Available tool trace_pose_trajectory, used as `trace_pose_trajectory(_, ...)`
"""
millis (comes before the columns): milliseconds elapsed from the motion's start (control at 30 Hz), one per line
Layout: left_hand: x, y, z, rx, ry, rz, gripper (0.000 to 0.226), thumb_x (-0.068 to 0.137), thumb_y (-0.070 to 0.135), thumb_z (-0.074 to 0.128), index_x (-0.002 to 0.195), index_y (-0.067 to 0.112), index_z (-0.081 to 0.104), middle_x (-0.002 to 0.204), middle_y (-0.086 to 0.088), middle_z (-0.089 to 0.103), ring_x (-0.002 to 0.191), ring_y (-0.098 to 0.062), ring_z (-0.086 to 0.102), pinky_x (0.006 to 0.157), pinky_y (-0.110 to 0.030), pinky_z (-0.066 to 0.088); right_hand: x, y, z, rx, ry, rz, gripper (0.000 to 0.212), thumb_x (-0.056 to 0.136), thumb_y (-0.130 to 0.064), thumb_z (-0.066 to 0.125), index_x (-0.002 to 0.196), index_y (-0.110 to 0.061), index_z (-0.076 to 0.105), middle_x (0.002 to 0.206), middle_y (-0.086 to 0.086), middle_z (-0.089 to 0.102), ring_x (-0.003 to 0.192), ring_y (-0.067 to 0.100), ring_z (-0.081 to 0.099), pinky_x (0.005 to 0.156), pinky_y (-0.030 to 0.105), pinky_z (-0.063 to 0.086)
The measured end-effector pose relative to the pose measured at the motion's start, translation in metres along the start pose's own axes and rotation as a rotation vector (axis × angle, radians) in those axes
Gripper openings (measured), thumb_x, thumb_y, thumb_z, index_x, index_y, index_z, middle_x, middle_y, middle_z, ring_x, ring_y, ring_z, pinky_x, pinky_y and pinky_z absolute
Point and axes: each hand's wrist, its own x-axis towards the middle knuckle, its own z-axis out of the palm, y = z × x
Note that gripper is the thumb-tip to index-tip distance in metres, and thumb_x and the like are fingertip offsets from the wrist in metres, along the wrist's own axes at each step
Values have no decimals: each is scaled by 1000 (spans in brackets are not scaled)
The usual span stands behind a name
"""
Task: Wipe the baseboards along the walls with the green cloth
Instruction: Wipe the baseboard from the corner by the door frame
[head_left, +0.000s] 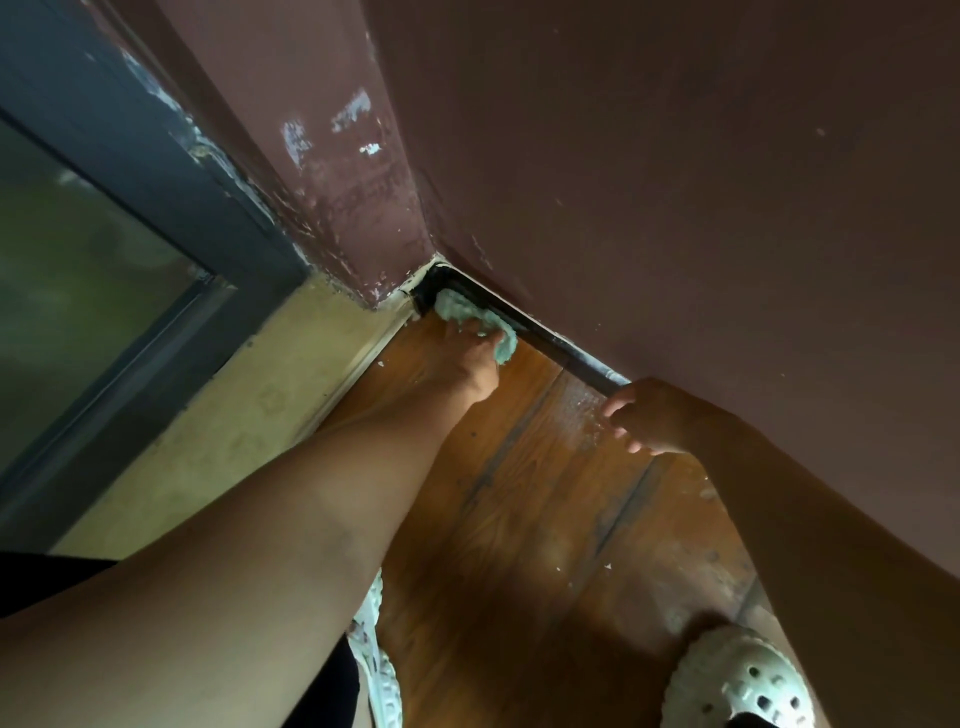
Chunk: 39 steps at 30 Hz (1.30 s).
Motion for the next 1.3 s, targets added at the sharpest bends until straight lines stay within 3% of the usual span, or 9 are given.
trace_pose_trajectory(100,-11,19,10,-3,24,207,61,95,28,61,151,36,38,156,-1,35,140,-31,36,113,-45,42,-5,10,1,-26,-41,18,31,95,-7,54,124,-6,64,96,10,67,80,24,64,77,36,57)
trace_pose_trajectory(233,-18,42,10,0,-4,450,70,94,18,62,156,31,32,152,0,38,136,-26,39,112,-40,42,-14,13,2,4,-10,-20,29,97,-6,52,123,-9,65,104,13,71,79,21,67,55,23,50)
trace_pose_trajectory(400,-28,49,7,-72,-42,67,80,89,20,72,156,22,28,160,-4,27,141,-30,41,100,-42,52,-22,11,0,43,18,-61,30,100,-10,48,125,-14,64,109,12,71,85,23,69,55,21,48)
trace_pose_trajectory(500,-29,49,5,-127,-76,-31,74,91,24,69,153,12,31,155,-11,36,132,-32,52,97,-41,52,-26,17,2,17,8,-65,32,99,-9,49,127,-14,63,113,10,70,92,22,70,61,19,52)
trace_pose_trajectory(833,-62,91,22,29,-193,528,63,103,19,48,158,40,25,165,-3,19,142,-28,40,107,-42,49,-31,23,8,-37,16,-34,33,95,-6,52,125,-9,64,96,8,66,77,22,65,61,27,52)
trace_pose_trajectory(1033,-53,60,13,-132,-153,-69,73,98,20,56,160,16,17,161,-17,27,132,-36,51,99,-43,53,-41,25,5,-65,30,-55,41,95,1,53,131,-15,62,123,9,66,105,28,68,84,35,60)
trace_pose_trajectory(1100,-50,58,10,-175,-161,-142,71,98,17,57,158,10,21,157,-21,32,129,-35,55,99,-42,53,-43,29,6,-70,21,-47,41,95,1,53,132,-14,61,124,10,66,105,28,68,83,35,60)
trace_pose_trajectory(1200,-51,73,6,-166,-182,13,64,99,13,56,156,20,29,148,-14,46,120,-29,60,94,-38,56,-46,36,5,-35,30,-11,34,96,-6,54,128,-10,62,112,13,70,88,24,68,69,31,57)
trace_pose_trajectory(1300,-58,101,11,-106,-220,293,72,99,15,54,159,34,21,163,-6,23,137,-31,45,104,-42,51,-48,38,3,-2,51,-1,33,97,-9,54,128,-5,61,109,17,70,79,24,63,60,25,50)
